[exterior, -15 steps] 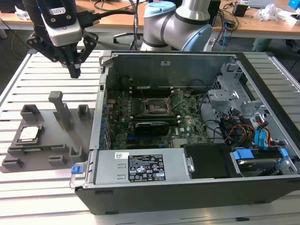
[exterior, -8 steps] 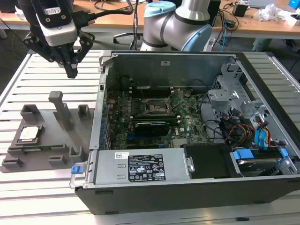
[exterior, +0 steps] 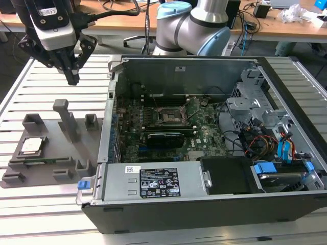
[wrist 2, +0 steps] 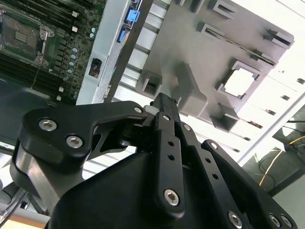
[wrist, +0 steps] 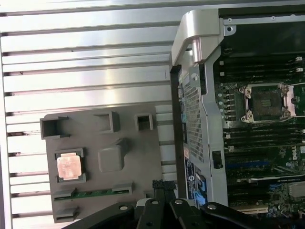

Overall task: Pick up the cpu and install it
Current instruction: 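Reach for the cpu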

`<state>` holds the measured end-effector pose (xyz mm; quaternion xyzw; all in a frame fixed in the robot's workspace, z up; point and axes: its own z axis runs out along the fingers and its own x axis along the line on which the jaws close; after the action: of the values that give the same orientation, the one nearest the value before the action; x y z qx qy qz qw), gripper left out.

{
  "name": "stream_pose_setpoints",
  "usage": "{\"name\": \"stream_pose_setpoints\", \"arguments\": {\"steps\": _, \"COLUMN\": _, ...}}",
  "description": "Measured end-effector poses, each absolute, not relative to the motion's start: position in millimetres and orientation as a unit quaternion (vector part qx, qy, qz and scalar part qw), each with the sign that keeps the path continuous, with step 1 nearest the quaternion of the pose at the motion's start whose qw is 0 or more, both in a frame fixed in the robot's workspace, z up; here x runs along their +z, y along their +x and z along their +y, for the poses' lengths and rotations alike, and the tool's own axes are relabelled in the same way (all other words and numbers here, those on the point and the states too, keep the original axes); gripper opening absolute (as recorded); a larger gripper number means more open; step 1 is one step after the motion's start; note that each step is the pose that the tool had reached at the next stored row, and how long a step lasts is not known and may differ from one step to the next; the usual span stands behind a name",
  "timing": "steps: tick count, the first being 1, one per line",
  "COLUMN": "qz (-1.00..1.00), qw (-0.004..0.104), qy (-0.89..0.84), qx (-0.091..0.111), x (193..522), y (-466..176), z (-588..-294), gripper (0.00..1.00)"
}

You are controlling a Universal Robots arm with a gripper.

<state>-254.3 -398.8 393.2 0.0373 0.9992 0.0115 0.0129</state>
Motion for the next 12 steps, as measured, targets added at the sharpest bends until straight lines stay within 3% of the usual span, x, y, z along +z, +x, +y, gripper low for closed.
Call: {"name": "stream_pose_setpoints", "arguments": {"steps": 12, "qz": 0.999, "qw": 0.013, "qy": 0.037, "qx": 0.011, "x": 393.2, "y": -268.1, "z": -398.8, "gripper": 0.11}}
